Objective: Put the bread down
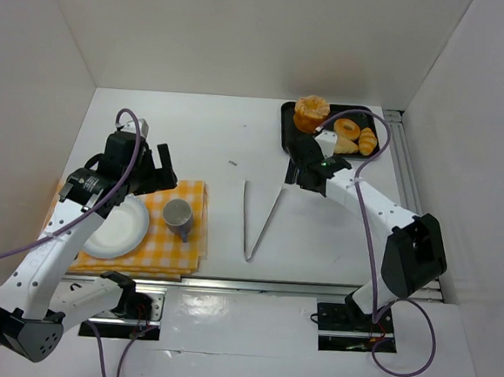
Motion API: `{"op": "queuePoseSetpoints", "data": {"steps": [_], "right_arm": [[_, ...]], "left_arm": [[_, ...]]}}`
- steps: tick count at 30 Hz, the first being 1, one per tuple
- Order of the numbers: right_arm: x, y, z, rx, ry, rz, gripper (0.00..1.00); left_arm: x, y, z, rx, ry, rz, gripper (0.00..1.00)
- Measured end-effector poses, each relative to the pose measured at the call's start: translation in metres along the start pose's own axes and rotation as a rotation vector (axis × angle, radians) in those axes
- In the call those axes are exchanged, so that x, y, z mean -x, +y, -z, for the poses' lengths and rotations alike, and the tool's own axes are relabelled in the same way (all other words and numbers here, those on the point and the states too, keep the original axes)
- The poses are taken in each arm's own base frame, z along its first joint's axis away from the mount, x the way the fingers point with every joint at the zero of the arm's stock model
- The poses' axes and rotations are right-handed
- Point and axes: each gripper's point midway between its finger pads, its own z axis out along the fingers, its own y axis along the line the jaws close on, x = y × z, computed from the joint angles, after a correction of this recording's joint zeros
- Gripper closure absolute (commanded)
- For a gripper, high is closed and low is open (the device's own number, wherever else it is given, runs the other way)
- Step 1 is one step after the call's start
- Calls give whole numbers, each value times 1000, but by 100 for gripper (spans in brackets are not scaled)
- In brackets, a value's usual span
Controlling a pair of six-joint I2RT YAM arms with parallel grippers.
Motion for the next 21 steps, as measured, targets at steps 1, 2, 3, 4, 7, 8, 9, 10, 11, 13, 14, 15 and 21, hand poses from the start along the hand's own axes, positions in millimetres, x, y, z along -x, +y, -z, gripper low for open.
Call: {"op": "queuePoseSetpoints", "data": {"steps": [1, 2, 3, 4, 7, 8, 9, 10, 11, 13, 14, 15, 21], "right_arm": [[-1, 0, 0, 0, 3, -1, 0], [-2, 1, 1, 1, 6, -2, 0], [-4, 3, 2, 5, 10, 0, 0], [-6, 5, 4, 10, 12, 1, 0], [-15, 20, 12, 50, 22, 12, 0], [-20, 28, 17, 74, 28, 18, 0], [-27, 37, 23, 100, 33, 29, 0], [-37, 49, 31, 141, 39, 35, 0], [-48, 56, 39, 171, 48, 59, 0], [-78, 77, 58, 262, 79, 92, 0], [-92, 85, 64, 298, 98, 107, 0], [-107, 93, 72, 328, 119, 128, 0], [-156, 115, 79, 365, 202, 181, 0]], "left_arm": [[0, 0, 0, 0, 0, 0, 0], [0, 0, 0, 0, 0, 2, 0], [0, 0, 0, 0, 0, 3, 0], [0, 0, 0, 1, -1, 3, 0], [0, 0, 0, 3, -2, 4, 0], [0, 0, 0, 3, -2, 4, 0], [0, 0, 0, 3, -1, 5, 0], [0, 0, 0, 3, -2, 5, 0], [0, 0, 0, 3, -2, 6, 0], [0, 0, -1, 3, 0, 7, 0], [0, 0, -2, 4, 2, 6, 0], [0, 0, -2, 5, 3, 5, 0], [-4, -1, -19, 27, 46, -12, 0]]}}
